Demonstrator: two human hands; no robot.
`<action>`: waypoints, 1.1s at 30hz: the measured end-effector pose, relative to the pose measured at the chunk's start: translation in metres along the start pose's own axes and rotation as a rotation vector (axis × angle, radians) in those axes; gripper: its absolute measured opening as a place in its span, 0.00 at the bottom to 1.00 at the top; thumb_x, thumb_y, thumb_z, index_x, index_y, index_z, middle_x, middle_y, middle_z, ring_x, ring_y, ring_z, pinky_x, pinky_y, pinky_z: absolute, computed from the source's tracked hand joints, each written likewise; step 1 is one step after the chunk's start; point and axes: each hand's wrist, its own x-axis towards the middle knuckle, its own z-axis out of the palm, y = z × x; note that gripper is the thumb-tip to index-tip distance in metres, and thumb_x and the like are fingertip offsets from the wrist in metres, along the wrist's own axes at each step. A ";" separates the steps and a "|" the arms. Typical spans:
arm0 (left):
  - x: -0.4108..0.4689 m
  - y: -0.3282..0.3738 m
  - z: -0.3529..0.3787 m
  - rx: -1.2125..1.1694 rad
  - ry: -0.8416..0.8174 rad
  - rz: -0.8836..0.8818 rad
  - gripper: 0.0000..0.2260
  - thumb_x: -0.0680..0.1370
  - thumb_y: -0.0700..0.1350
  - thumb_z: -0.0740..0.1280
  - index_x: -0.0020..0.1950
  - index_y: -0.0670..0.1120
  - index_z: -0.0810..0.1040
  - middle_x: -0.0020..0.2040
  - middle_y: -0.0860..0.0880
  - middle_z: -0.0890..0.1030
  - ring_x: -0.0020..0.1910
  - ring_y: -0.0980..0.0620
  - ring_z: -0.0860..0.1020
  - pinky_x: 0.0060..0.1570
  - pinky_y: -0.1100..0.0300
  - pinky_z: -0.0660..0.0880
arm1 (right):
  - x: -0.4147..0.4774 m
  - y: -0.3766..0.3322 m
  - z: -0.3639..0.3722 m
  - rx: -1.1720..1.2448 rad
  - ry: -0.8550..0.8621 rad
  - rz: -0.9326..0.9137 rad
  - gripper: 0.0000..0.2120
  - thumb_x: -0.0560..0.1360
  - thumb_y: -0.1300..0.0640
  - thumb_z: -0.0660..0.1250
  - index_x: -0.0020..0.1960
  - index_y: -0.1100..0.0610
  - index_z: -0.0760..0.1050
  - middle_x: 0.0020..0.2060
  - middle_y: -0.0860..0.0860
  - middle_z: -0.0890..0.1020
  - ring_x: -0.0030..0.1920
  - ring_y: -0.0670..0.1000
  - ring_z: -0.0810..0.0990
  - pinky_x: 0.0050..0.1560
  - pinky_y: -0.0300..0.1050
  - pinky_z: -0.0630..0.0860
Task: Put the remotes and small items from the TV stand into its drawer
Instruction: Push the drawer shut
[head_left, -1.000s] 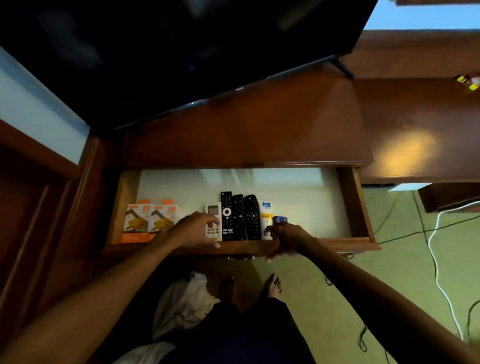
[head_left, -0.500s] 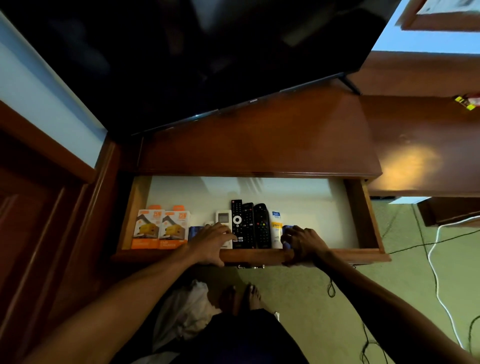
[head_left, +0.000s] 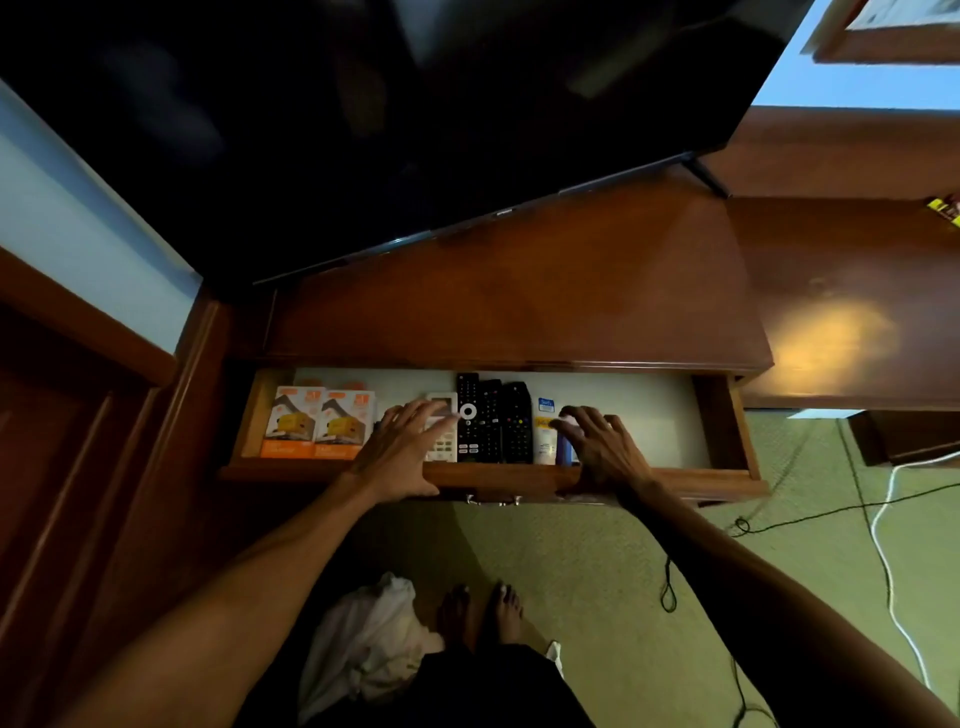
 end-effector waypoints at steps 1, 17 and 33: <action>0.006 -0.002 -0.004 0.005 0.016 -0.023 0.54 0.62 0.62 0.77 0.79 0.54 0.50 0.80 0.48 0.51 0.78 0.46 0.50 0.75 0.44 0.49 | 0.005 0.002 -0.002 -0.002 0.030 0.020 0.53 0.56 0.31 0.74 0.74 0.50 0.59 0.73 0.56 0.65 0.71 0.60 0.67 0.66 0.58 0.68; 0.111 -0.041 -0.036 0.120 0.069 -0.157 0.48 0.70 0.59 0.73 0.79 0.55 0.44 0.80 0.48 0.41 0.79 0.49 0.40 0.76 0.42 0.42 | 0.113 0.055 -0.033 0.123 0.088 0.150 0.62 0.62 0.40 0.77 0.79 0.55 0.38 0.75 0.55 0.35 0.77 0.58 0.36 0.75 0.61 0.38; 0.120 -0.011 -0.043 -0.108 0.172 -0.302 0.33 0.74 0.38 0.71 0.74 0.52 0.62 0.80 0.45 0.55 0.79 0.43 0.53 0.74 0.38 0.54 | 0.123 0.049 -0.041 0.170 0.042 0.227 0.40 0.77 0.58 0.67 0.80 0.53 0.45 0.79 0.60 0.46 0.79 0.63 0.47 0.75 0.65 0.56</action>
